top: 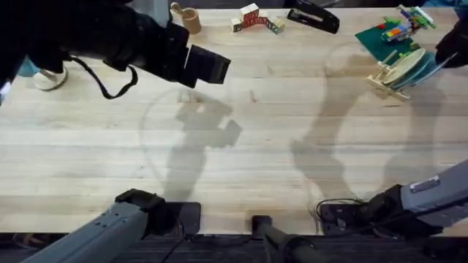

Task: Pick up the plates from the table one by one and place each into a slot on the dish rack.

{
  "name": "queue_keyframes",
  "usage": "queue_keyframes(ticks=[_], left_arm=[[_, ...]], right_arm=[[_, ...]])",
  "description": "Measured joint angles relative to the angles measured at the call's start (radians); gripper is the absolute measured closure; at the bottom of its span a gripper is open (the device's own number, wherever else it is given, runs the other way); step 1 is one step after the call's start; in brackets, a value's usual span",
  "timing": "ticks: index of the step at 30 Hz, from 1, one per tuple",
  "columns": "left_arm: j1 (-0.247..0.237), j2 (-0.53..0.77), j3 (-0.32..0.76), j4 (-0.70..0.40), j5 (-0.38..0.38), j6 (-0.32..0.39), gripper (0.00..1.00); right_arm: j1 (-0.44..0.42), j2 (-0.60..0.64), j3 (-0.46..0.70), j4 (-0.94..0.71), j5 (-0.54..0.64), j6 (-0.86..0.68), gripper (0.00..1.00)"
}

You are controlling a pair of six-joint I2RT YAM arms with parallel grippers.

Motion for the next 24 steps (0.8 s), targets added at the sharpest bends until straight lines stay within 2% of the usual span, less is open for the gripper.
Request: queue_keyframes(ticks=[24], left_arm=[[0.0,0.0,0.0,0.0,0.0,-0.003,0.007]], right_arm=[[0.0,0.015,0.0,0.005,0.0,0.0,0.97]])
